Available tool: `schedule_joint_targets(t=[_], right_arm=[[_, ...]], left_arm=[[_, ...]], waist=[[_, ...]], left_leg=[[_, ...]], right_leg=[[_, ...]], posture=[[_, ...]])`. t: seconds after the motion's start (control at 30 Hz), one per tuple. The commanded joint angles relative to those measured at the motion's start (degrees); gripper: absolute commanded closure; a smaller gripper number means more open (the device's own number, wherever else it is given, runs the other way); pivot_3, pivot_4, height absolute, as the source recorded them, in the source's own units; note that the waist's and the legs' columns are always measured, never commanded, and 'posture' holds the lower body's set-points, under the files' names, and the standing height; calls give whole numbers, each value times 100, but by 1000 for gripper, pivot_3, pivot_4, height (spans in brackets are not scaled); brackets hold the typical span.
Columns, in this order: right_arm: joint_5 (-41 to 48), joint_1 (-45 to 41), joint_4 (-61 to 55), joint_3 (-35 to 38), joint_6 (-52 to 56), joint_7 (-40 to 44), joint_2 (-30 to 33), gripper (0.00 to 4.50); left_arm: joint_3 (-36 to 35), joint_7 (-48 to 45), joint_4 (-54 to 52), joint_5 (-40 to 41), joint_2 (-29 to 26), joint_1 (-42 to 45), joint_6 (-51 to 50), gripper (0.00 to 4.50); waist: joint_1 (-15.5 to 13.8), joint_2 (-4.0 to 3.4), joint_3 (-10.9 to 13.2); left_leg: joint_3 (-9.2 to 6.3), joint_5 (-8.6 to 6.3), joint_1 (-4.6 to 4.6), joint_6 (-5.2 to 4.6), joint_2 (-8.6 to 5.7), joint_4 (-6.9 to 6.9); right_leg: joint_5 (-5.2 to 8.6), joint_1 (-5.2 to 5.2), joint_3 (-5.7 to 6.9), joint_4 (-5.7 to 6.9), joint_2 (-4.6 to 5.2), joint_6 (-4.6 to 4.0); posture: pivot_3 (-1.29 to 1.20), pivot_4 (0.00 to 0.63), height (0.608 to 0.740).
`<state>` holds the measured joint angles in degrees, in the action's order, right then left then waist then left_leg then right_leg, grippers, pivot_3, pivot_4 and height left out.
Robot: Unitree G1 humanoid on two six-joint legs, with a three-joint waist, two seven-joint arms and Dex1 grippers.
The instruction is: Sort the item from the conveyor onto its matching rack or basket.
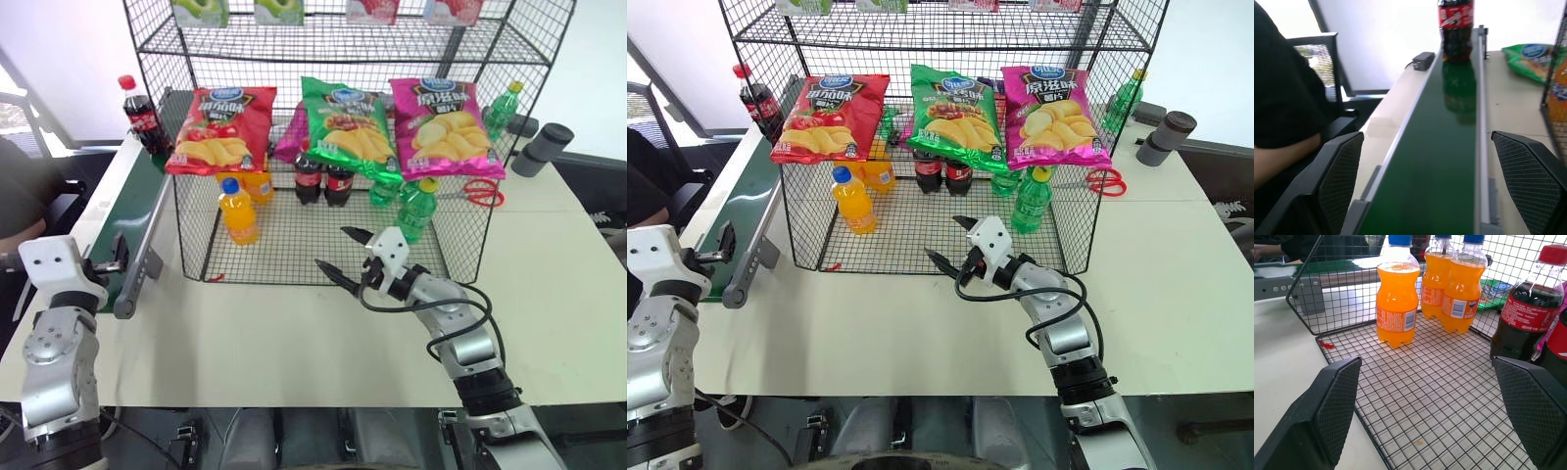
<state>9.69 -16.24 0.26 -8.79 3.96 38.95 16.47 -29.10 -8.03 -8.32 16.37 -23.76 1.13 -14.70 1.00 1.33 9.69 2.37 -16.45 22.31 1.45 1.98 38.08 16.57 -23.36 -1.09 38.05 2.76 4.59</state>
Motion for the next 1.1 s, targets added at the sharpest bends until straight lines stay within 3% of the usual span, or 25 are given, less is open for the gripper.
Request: schedule_joint_targets(t=[0.03, 0.33, 0.53, 1.1], right_arm=[[15, -90, -80, 4, -144, 16, -37, 63], [-4, -129, -38, -13, -174, -1, -70, 63], [-15, -140, -23, -4, -185, -8, -77, 63], [-26, -155, -5, -15, -197, -6, -112, 63]], left_arm=[[-244, -77, 17, 290, 12, 91, 55, 0], [-171, -193, 115, 304, -31, 131, 170, 0], [49, -46, 274, -113, -82, 174, 178, 0], [51, -331, 363, 113, -1, 297, 304, 0]], waist=[[2, 0, 0], [-2, 0, 0], [-2, 0, 0], [2, 0, 0]], left_leg=[[0, 0, 0, 0, 0, 0], [0, 0, 1, 0, 0, 0], [0, 0, 1, 0, 0, 0], [0, 0, 2, 0, -1, -1]], right_leg=[[0, 0, 0, 0, 0, 0], [0, 0, 1, -1, 2, 0], [0, -1, 1, 0, 2, 0], [0, -1, 1, -1, 3, 0]], posture=[[0, 150, 734], [0, 150, 734], [0, 150, 734], [0, 150, 734]])
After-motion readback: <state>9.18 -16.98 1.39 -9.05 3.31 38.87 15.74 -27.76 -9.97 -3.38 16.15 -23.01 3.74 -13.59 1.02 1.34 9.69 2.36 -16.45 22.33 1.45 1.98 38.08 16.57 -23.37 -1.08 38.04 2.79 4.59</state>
